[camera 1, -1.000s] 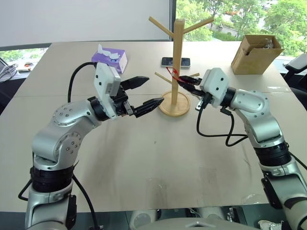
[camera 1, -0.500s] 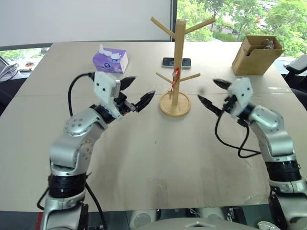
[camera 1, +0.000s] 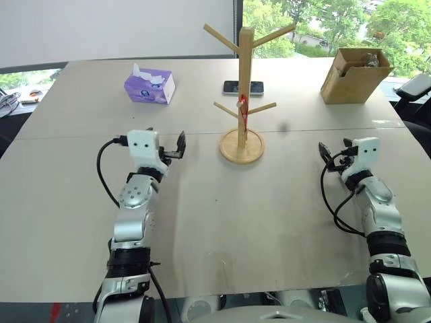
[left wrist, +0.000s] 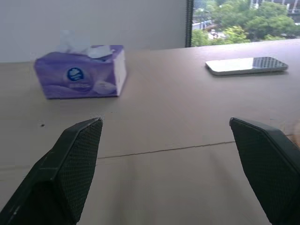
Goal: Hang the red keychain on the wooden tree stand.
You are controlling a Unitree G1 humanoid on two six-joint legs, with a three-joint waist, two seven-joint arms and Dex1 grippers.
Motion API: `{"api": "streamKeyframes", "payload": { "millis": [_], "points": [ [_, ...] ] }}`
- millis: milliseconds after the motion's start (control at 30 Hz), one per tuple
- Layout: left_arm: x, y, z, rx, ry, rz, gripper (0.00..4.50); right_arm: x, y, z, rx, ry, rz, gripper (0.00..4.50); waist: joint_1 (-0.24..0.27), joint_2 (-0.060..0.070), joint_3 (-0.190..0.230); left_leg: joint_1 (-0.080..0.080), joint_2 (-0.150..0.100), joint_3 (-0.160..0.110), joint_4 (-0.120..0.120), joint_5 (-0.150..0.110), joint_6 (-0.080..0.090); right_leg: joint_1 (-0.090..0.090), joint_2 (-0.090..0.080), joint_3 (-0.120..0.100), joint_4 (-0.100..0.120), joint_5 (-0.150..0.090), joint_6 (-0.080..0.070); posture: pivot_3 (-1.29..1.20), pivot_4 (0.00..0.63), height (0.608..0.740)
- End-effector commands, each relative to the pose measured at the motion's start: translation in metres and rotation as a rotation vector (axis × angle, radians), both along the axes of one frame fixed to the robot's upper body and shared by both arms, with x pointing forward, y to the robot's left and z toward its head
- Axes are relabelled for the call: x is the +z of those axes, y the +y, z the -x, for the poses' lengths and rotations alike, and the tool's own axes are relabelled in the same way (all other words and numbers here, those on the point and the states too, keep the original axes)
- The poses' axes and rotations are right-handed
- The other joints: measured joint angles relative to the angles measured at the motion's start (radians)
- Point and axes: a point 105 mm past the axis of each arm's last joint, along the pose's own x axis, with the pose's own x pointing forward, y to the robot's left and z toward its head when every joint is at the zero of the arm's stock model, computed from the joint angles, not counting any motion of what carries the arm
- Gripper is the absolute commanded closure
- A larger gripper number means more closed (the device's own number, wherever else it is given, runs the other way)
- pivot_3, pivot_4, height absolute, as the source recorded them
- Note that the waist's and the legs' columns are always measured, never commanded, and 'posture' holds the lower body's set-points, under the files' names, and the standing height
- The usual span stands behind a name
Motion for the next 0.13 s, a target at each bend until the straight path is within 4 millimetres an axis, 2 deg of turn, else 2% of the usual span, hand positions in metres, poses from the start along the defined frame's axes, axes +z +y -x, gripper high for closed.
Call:
{"api": "streamKeyframes", "payload": {
  "millis": [33, 133],
  "points": [
    [-0.006, 0.0089, 0.0054, 0.044, -0.026, 0.004, 0.0, 0.0143, -0.0038, -0.0044, -0.044, -0.071, 0.005, 0.3, -0.002, 0.0, 0.0, 0.0, 0.0, 0.0, 0.0, 0.0, 0.0, 0.0, 0.0, 0.0, 0.0, 0.0, 0.0, 0.0, 0.15, 0.74],
    [-0.014, 0.0092, 0.007, 0.054, -0.018, 0.013, 0.0, 0.0168, -0.0017, -0.0051, -0.049, -0.089, 0.011, 0.3, -0.002, 0.0, 0.0, 0.0, 0.0, 0.0, 0.0, 0.0, 0.0, 0.0, 0.0, 0.0, 0.0, 0.0, 0.0, 0.0, 0.15, 0.74]
  ]
}}
